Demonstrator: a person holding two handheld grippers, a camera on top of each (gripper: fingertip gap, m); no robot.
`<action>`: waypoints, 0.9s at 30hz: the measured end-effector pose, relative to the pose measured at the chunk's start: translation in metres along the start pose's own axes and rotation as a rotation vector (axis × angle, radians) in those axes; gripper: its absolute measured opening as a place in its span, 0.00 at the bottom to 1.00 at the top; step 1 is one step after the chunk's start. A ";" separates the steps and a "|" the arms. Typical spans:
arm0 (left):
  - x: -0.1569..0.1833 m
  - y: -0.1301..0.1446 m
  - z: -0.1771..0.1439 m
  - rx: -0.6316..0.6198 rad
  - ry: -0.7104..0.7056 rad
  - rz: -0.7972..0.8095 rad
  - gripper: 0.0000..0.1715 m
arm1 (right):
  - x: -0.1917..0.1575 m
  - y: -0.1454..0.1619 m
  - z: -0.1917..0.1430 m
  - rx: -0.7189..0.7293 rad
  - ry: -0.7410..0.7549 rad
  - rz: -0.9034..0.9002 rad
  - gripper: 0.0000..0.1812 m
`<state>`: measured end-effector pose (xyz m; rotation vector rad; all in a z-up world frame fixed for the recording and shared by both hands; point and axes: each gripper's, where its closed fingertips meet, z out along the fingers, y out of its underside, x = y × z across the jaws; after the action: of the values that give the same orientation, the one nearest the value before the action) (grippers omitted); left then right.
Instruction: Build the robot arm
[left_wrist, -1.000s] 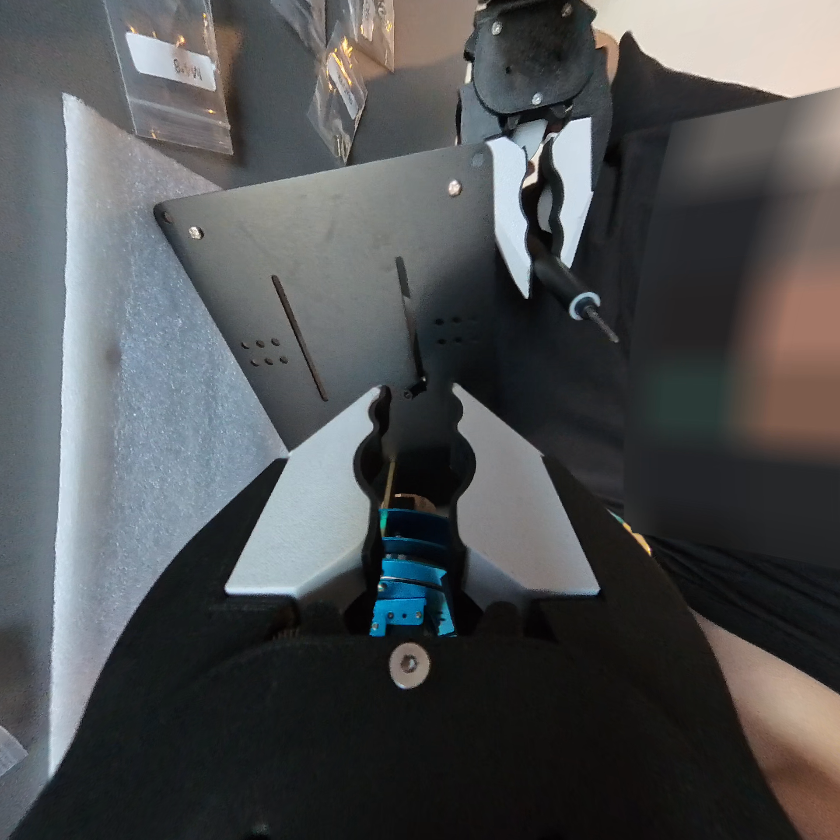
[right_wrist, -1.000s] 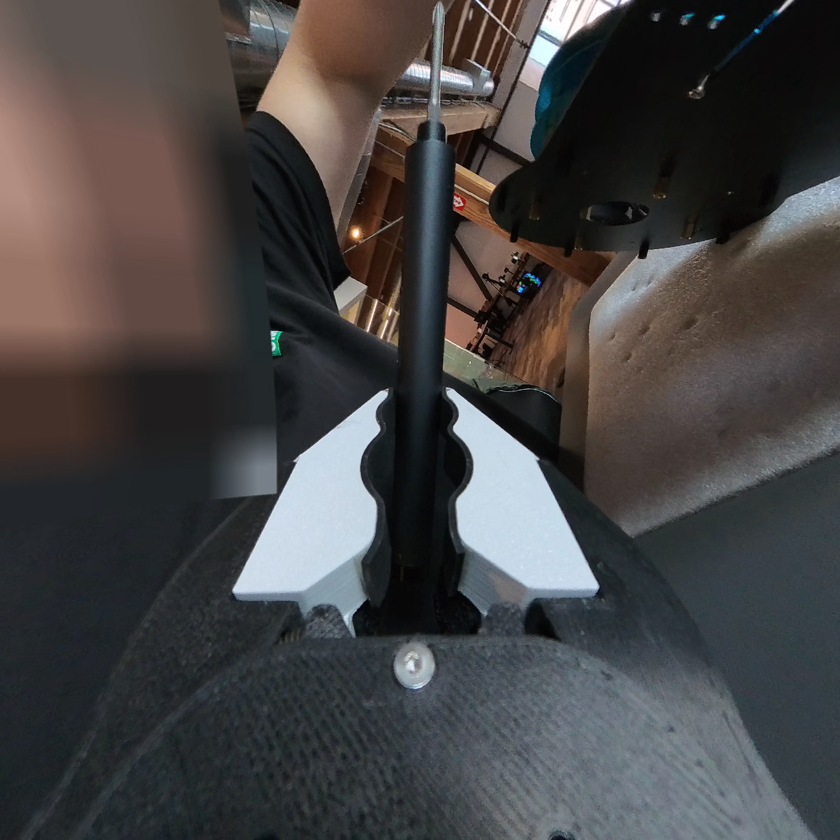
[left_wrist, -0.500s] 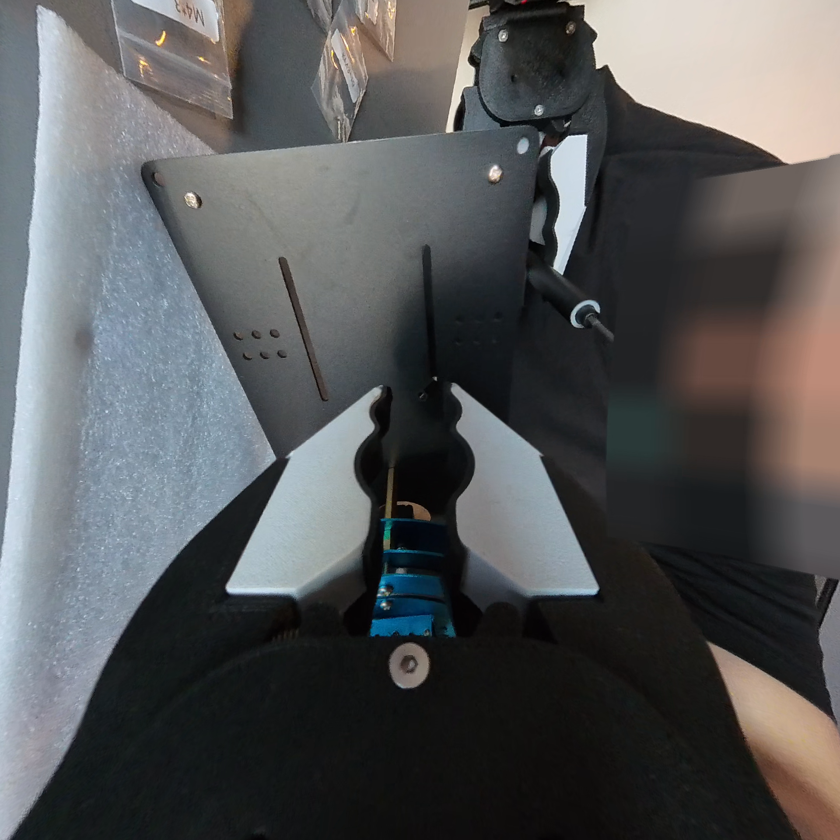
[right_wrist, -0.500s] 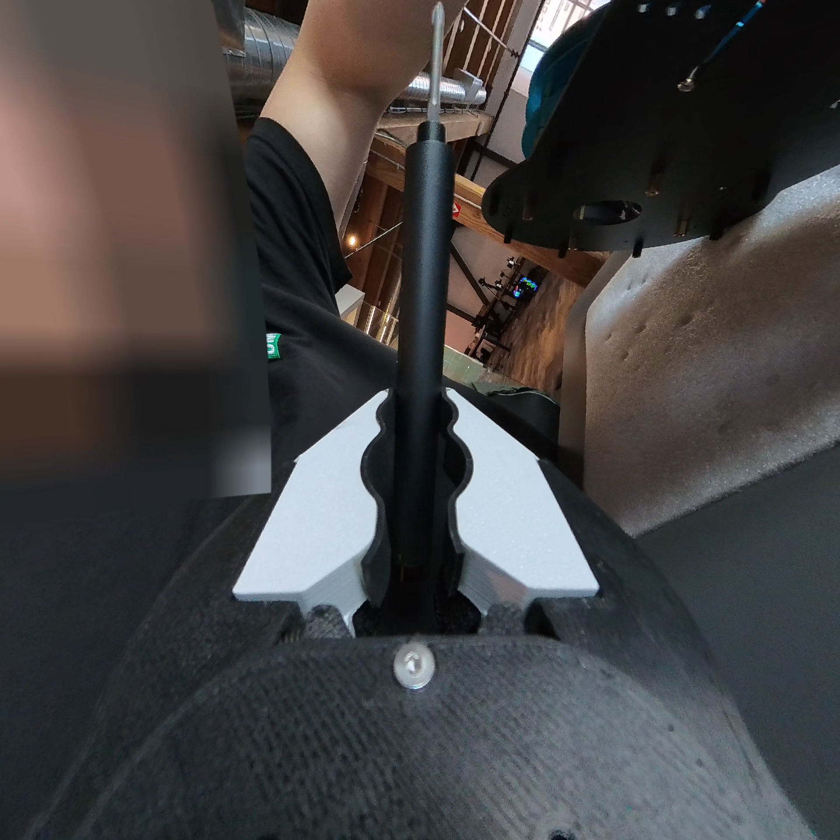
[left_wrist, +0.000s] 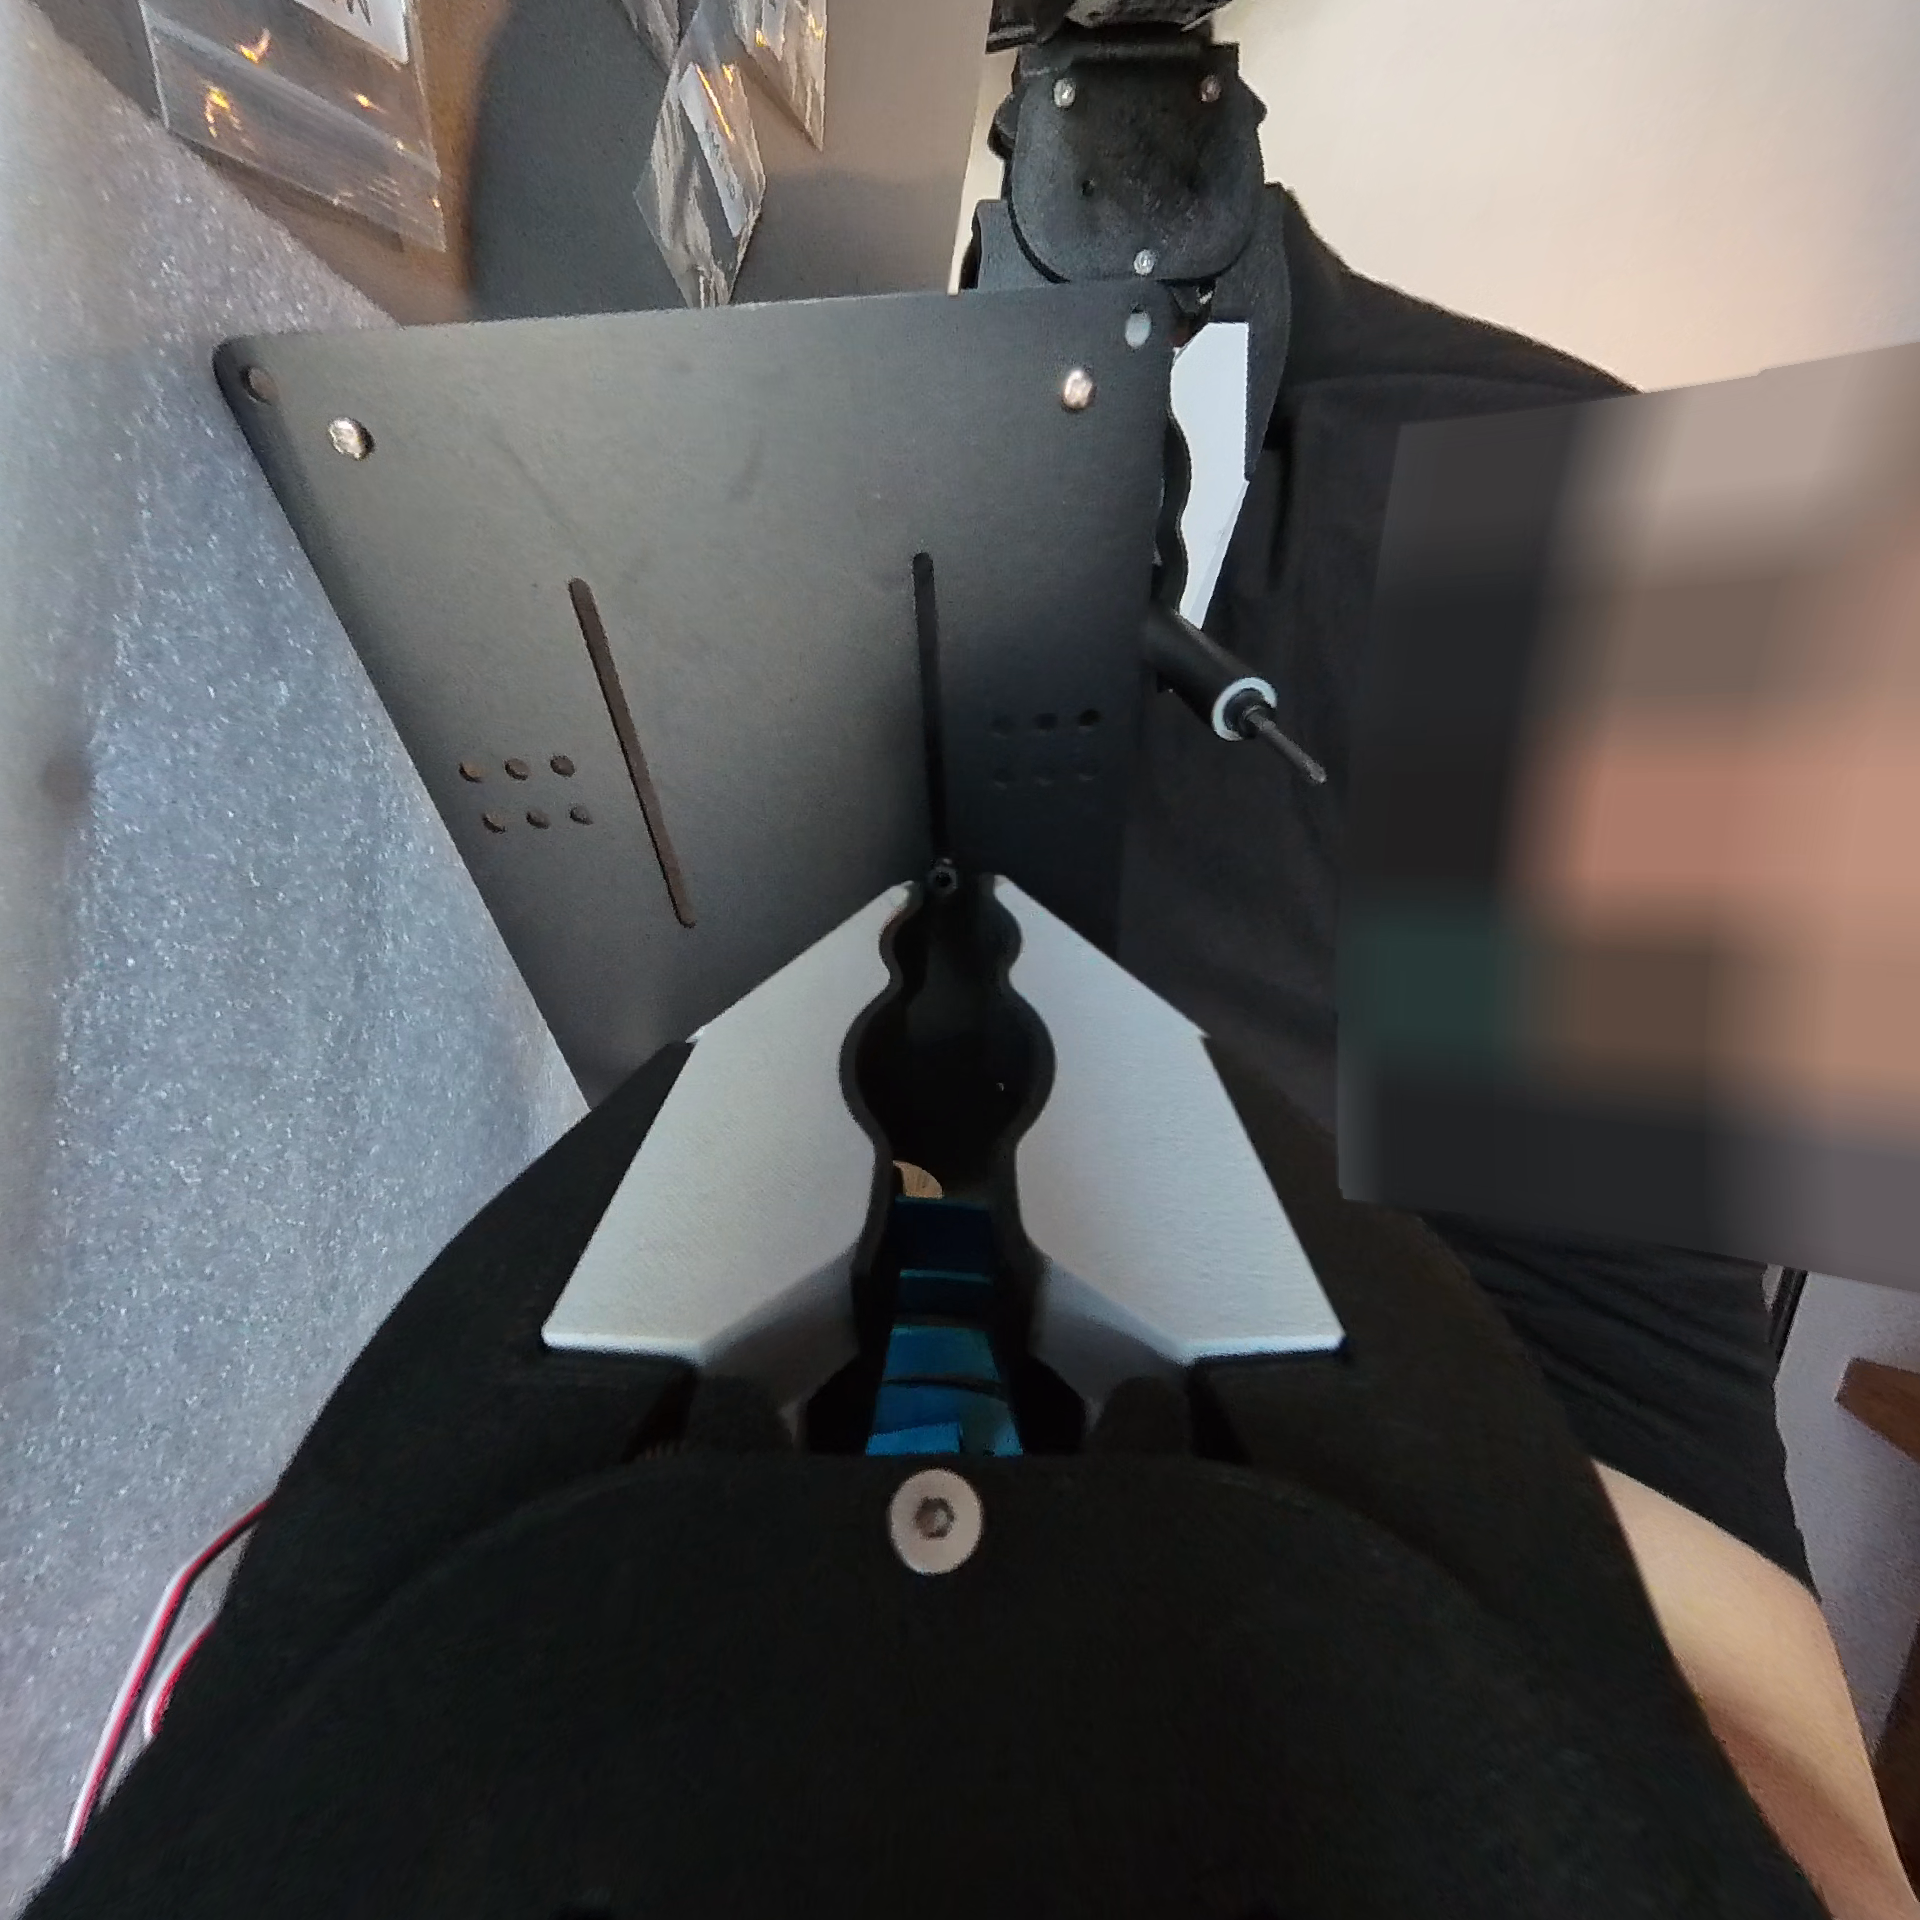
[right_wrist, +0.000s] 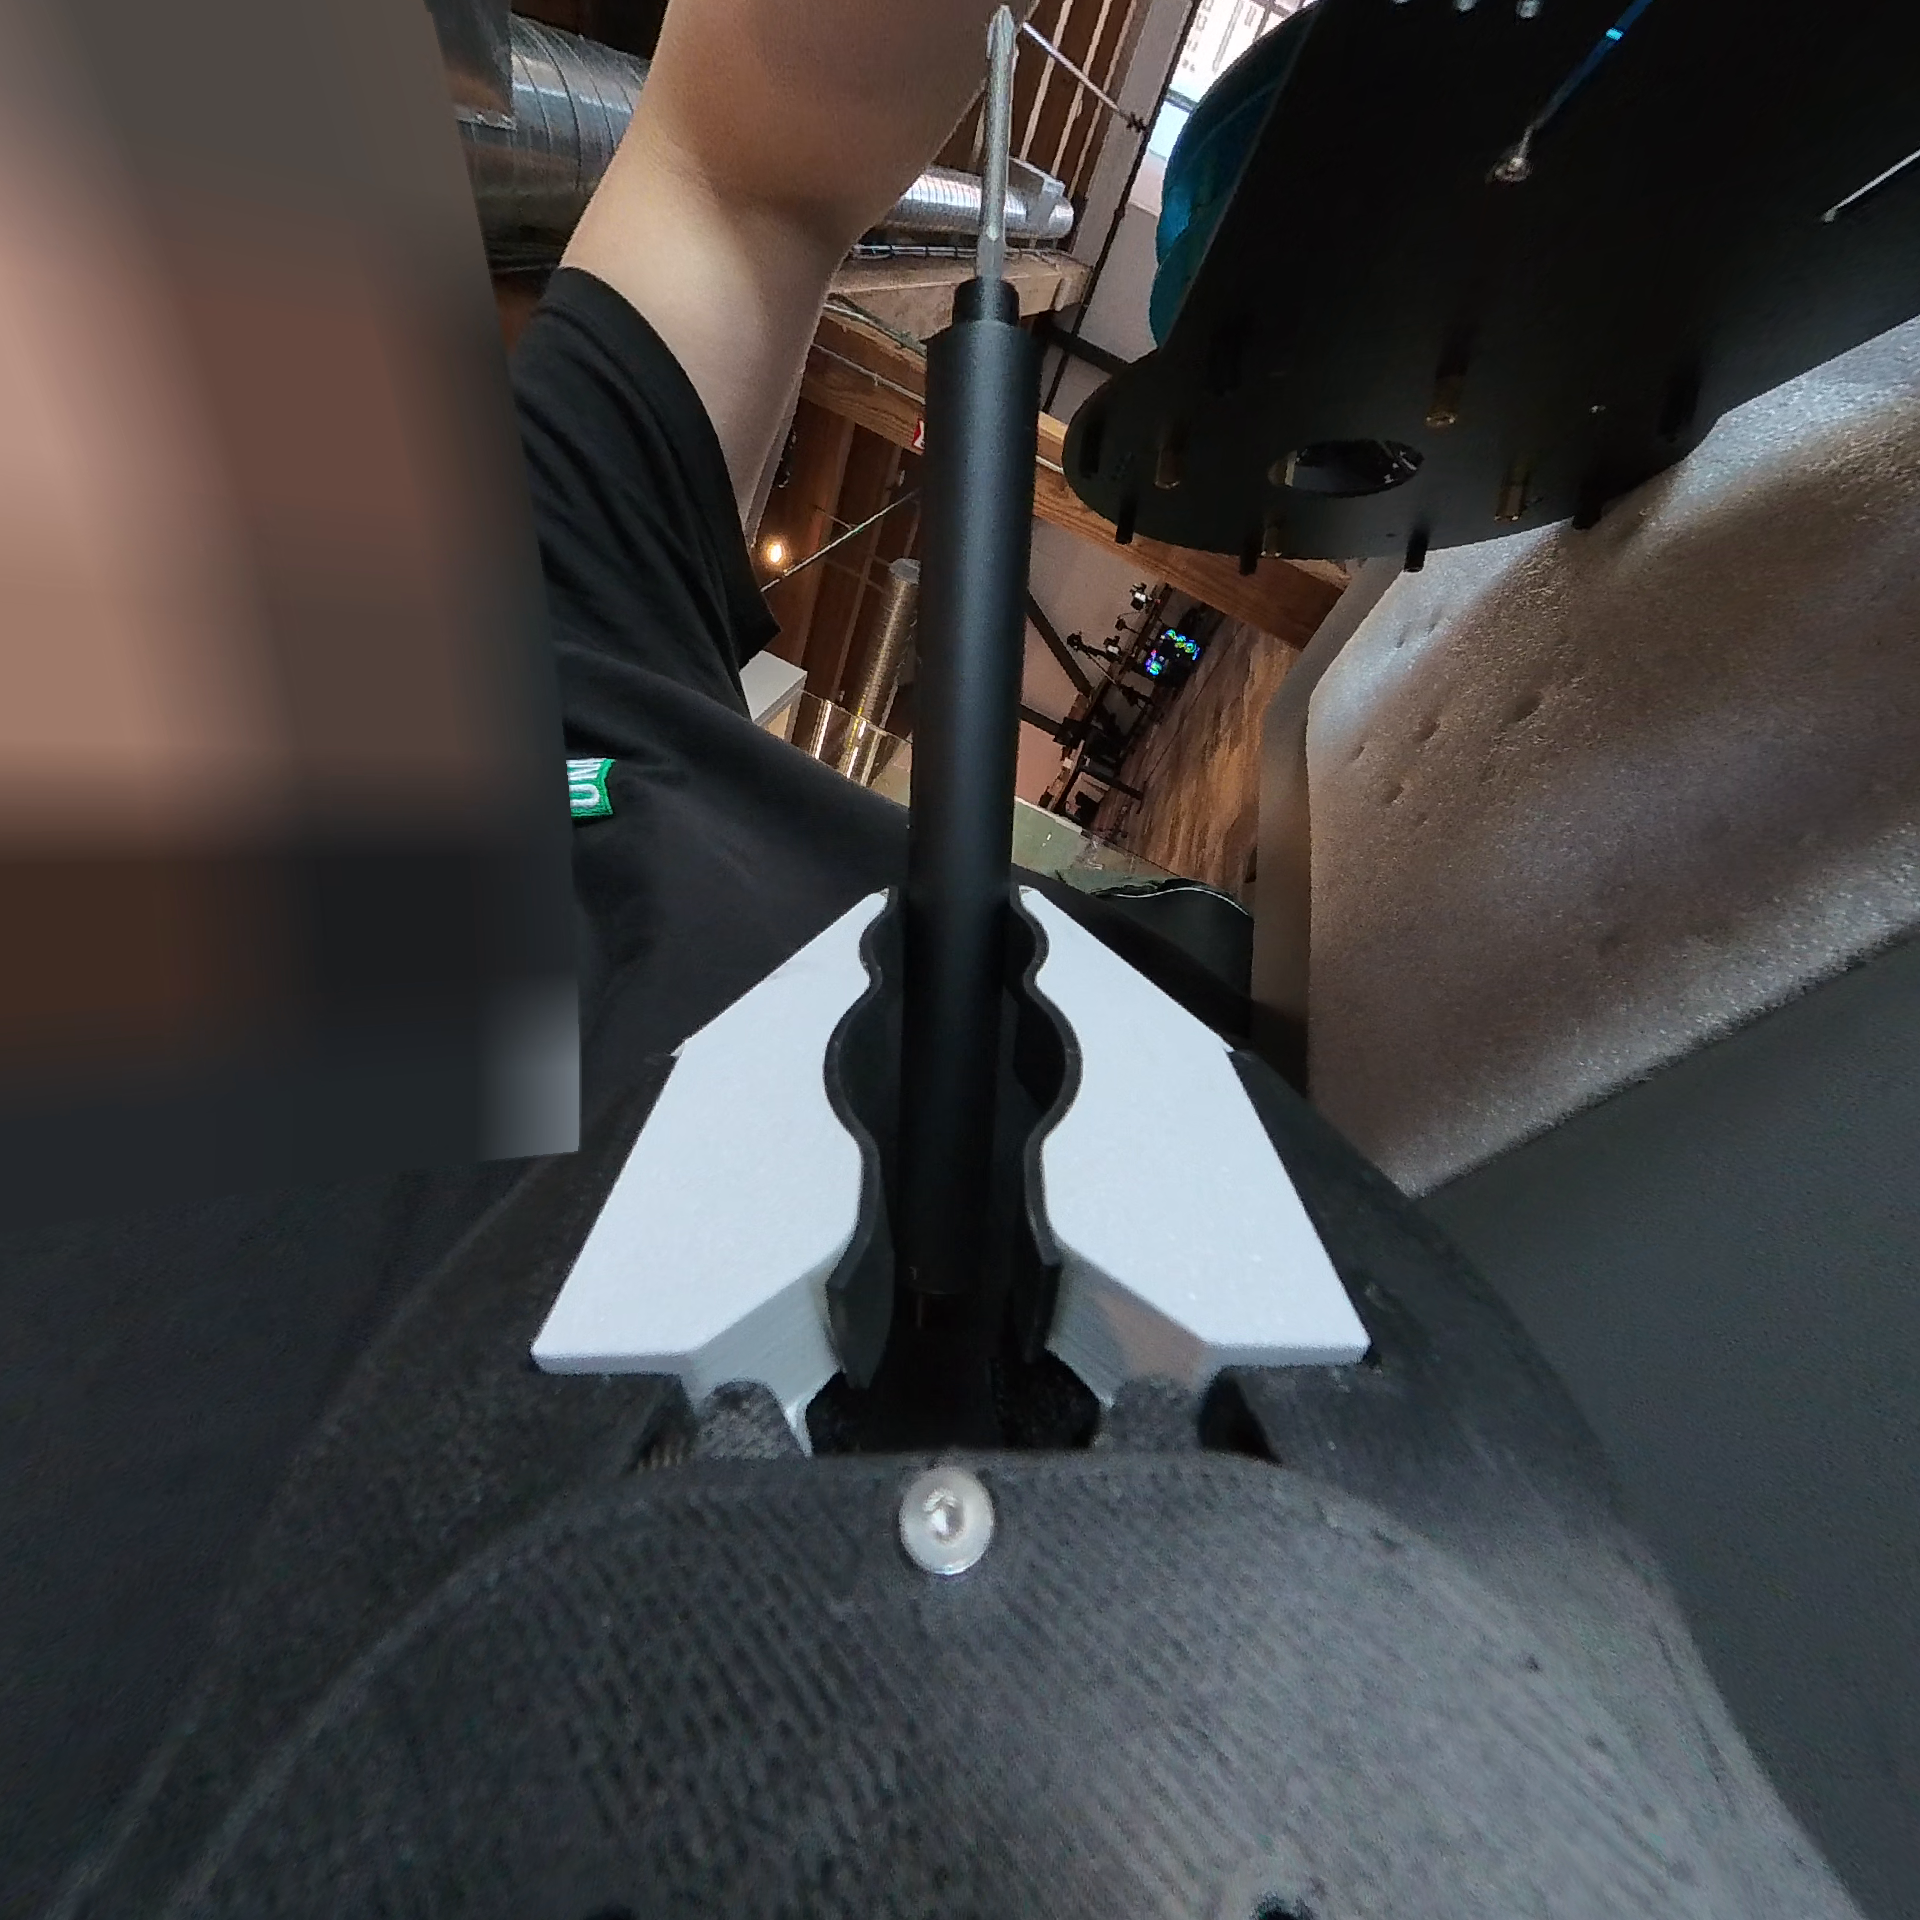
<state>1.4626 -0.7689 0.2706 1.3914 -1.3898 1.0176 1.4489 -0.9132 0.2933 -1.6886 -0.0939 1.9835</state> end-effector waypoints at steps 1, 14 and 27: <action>0.001 -0.002 0.000 0.011 0.006 0.000 0.07 | 0.000 0.000 0.000 -0.001 0.001 0.000 0.09; -0.001 0.003 0.004 -0.019 0.008 0.001 0.08 | 0.002 -0.002 -0.001 -0.004 0.013 -0.003 0.09; -0.004 0.003 0.001 -0.045 -0.004 -0.043 0.09 | 0.001 -0.001 0.000 -0.007 0.013 -0.004 0.09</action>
<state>1.4593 -0.7685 0.2672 1.3853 -1.3718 0.9503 1.4495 -0.9119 0.2927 -1.7040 -0.1002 1.9712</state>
